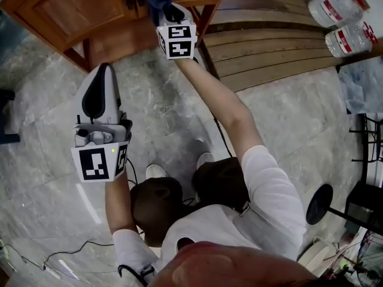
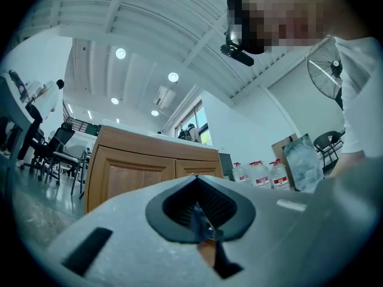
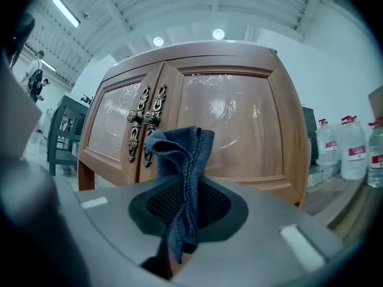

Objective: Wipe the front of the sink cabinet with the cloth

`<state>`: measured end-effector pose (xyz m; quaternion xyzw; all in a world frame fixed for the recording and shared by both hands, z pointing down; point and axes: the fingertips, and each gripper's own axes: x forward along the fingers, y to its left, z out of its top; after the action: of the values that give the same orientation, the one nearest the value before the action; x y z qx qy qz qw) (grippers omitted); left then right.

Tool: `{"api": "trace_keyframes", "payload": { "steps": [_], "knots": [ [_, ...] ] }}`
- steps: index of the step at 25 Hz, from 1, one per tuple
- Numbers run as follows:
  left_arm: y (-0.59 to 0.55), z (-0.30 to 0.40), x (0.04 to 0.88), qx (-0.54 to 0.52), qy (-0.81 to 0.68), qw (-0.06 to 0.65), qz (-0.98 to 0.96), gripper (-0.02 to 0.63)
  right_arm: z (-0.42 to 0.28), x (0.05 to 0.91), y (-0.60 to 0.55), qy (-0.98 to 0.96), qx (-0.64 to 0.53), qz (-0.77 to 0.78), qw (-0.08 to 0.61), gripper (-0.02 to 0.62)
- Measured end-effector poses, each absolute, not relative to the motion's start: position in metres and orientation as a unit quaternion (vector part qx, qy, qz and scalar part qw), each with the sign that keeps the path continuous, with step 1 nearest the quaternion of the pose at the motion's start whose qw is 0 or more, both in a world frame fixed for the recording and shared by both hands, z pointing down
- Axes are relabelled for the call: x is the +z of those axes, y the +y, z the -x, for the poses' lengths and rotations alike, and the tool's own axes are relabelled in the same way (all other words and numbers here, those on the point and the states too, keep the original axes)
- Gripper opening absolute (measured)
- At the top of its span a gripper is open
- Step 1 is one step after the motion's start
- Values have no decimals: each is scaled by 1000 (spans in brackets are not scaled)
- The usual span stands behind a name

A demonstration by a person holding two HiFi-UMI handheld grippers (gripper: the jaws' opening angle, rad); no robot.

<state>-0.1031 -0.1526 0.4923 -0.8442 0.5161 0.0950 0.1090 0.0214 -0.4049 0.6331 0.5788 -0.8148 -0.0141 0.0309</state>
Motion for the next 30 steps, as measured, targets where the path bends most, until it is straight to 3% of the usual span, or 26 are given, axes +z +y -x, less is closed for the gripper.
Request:
{"api": "trace_keyframes", "payload": {
  "steps": [30],
  "knots": [
    [-153, 96, 506, 64, 503, 105, 856, 0, -230, 643, -426, -705, 8, -707, 56, 69]
  ]
}}
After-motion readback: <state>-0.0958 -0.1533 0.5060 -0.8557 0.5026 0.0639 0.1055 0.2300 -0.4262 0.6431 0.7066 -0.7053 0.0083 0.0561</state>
